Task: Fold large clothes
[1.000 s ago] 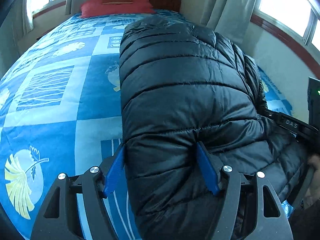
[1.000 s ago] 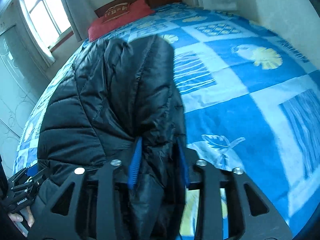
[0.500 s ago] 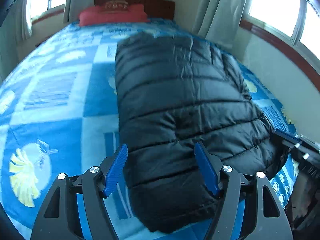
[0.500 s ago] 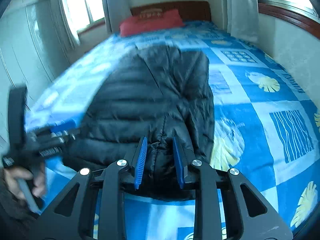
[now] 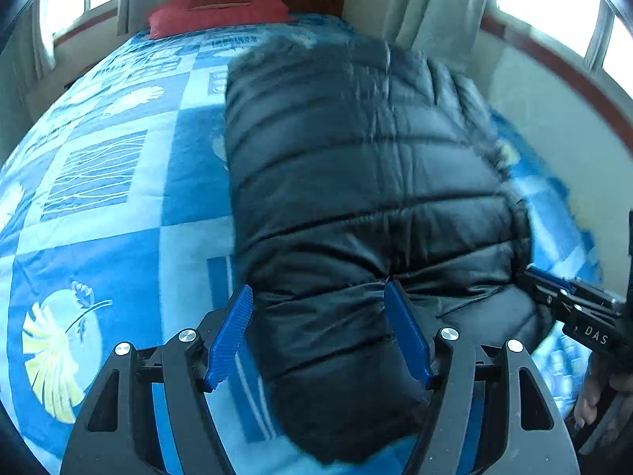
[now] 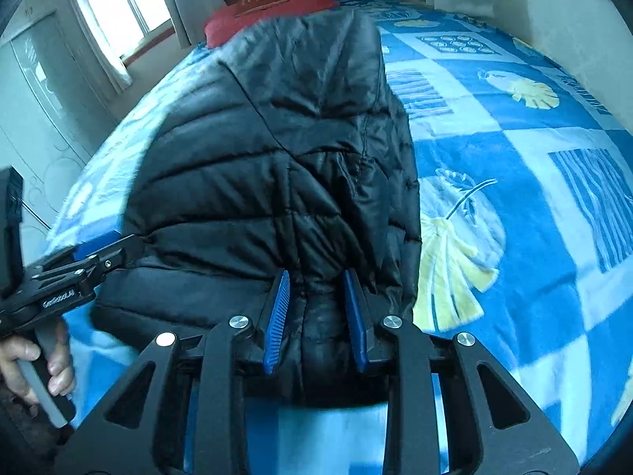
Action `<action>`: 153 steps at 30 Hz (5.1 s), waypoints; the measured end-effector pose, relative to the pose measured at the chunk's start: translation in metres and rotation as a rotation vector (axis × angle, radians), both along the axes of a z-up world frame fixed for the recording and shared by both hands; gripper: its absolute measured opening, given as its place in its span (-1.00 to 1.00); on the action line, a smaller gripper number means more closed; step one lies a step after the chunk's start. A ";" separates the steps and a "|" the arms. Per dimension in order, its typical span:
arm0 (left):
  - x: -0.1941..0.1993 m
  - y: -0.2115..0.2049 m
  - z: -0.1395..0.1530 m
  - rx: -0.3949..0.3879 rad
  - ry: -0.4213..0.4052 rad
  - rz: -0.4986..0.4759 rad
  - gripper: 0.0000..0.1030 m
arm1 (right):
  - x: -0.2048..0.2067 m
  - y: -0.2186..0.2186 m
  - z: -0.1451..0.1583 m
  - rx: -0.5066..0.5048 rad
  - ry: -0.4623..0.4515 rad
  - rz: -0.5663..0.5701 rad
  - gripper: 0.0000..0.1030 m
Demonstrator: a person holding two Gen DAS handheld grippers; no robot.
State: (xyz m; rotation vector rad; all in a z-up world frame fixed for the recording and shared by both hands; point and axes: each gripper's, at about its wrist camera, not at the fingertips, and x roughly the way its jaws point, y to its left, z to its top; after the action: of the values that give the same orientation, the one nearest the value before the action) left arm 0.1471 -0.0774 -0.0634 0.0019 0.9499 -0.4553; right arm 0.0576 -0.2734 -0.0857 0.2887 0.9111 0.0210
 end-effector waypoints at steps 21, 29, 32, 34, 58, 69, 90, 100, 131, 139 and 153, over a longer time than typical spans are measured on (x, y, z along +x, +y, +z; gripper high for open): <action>0.126 -0.039 -0.004 -0.058 -0.042 0.080 0.50 | 0.159 -0.018 -0.019 -0.054 -0.077 -0.058 -0.25; 0.140 -0.050 -0.028 -0.021 -0.024 0.102 0.57 | 0.168 -0.019 -0.041 -0.062 -0.074 -0.065 -0.25; 0.142 -0.051 -0.034 -0.024 -0.018 0.106 0.57 | 0.172 -0.020 -0.045 -0.048 -0.070 -0.067 -0.25; 0.143 -0.052 -0.036 -0.020 -0.018 0.107 0.58 | 0.172 -0.019 -0.047 -0.056 -0.068 -0.069 -0.25; 0.143 -0.059 -0.039 0.017 -0.037 0.106 0.58 | 0.169 -0.002 -0.039 -0.177 -0.083 -0.083 -0.24; 0.124 0.023 -0.010 -0.233 0.094 0.259 0.57 | 0.116 -0.020 0.010 -0.069 -0.147 -0.185 0.34; 0.123 0.028 -0.086 -0.607 0.349 0.271 0.89 | 0.127 -0.067 -0.083 0.464 -0.019 -0.211 0.77; 0.112 0.017 -0.081 -0.603 0.319 0.307 0.71 | 0.119 -0.055 -0.083 0.508 -0.062 -0.214 0.12; 0.124 0.152 -0.053 -0.568 0.212 0.430 0.49 | 0.145 0.040 -0.054 0.559 -0.101 -0.011 -0.35; 0.127 0.165 -0.073 -0.588 0.242 0.406 0.58 | 0.154 0.034 -0.055 0.561 -0.064 -0.021 -0.10; 0.131 0.221 -0.053 -0.653 0.194 0.424 0.59 | 0.168 0.007 -0.024 0.579 -0.088 -0.038 0.53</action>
State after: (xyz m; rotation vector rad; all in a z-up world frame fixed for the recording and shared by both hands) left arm 0.2786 0.1434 -0.1165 -0.8322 0.9231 -0.3555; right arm 0.2254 -0.2666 -0.1097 0.8360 0.7971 0.2635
